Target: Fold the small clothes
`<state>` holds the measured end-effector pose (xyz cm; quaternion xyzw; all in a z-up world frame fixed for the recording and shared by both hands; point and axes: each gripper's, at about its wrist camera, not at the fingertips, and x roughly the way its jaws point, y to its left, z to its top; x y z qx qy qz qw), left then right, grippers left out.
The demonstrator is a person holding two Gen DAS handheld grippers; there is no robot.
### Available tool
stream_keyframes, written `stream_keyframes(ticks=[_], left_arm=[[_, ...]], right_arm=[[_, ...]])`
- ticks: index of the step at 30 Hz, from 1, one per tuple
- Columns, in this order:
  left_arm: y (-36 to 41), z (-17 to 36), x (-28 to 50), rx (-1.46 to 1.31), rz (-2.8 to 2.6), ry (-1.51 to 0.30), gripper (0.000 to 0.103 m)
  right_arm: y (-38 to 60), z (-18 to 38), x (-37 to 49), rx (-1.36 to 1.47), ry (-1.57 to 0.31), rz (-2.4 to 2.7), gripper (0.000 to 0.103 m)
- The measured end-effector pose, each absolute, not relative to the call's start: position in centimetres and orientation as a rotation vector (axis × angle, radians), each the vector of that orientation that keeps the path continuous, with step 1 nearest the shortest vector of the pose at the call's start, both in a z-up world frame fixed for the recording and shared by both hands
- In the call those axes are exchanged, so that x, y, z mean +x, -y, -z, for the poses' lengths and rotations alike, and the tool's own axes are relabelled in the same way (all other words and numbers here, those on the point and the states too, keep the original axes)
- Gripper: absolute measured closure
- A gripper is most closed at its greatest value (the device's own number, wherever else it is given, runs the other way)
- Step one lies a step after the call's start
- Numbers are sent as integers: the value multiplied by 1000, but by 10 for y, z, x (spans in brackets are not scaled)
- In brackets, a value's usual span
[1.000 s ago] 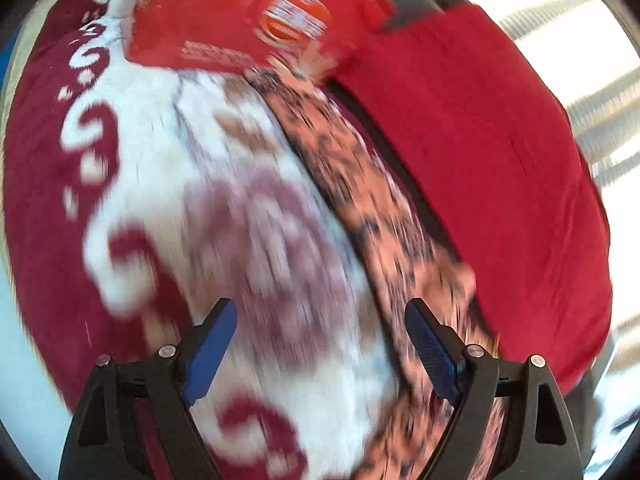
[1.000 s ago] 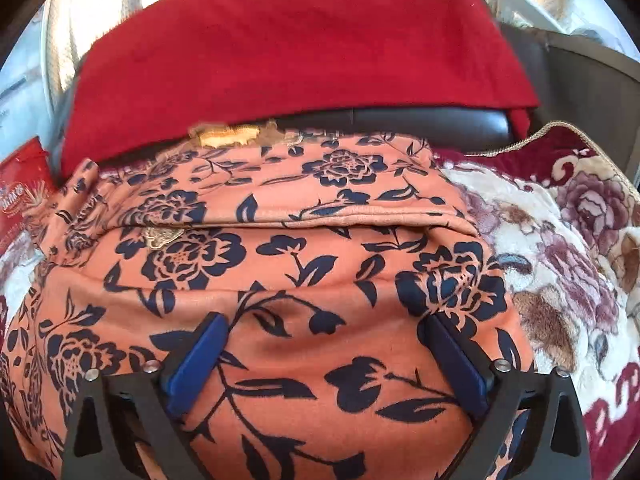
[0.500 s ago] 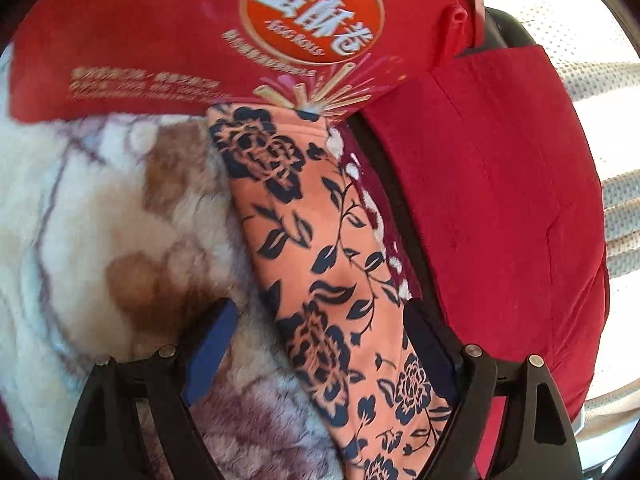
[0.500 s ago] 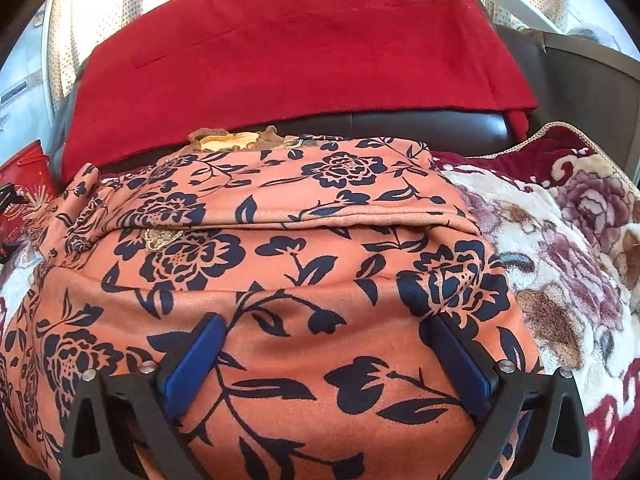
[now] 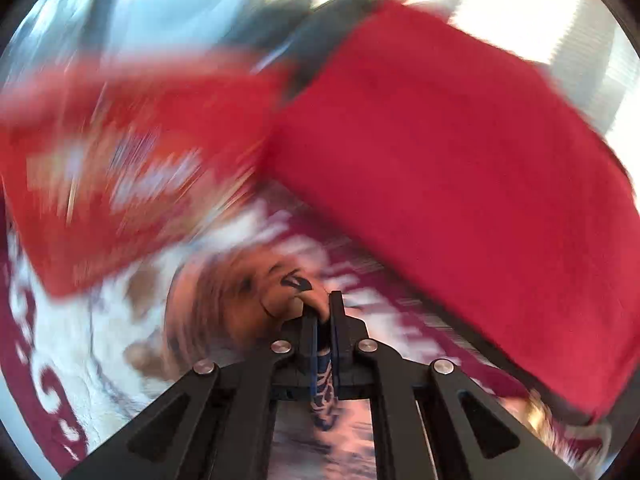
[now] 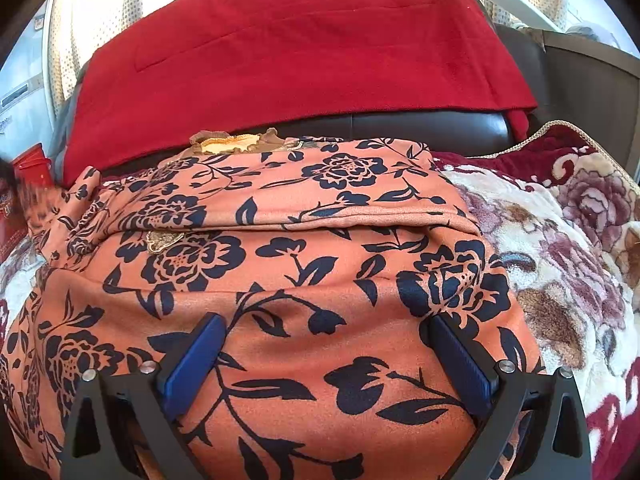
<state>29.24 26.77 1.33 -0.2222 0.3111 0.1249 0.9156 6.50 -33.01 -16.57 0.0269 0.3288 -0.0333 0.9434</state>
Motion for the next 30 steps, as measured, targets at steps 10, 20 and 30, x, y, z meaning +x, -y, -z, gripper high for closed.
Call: stream_keyframes(ticks=[10, 20, 30], left_arm=[[69, -48, 230, 131, 346, -505, 50], [21, 36, 209, 104, 158, -621, 22], [-61, 91, 231, -94, 6, -733, 21]], right_arm=[[334, 164, 62, 113, -662, 46, 0], [379, 142, 50, 473, -631, -73, 0], [427, 119, 158, 860, -735, -102, 1]])
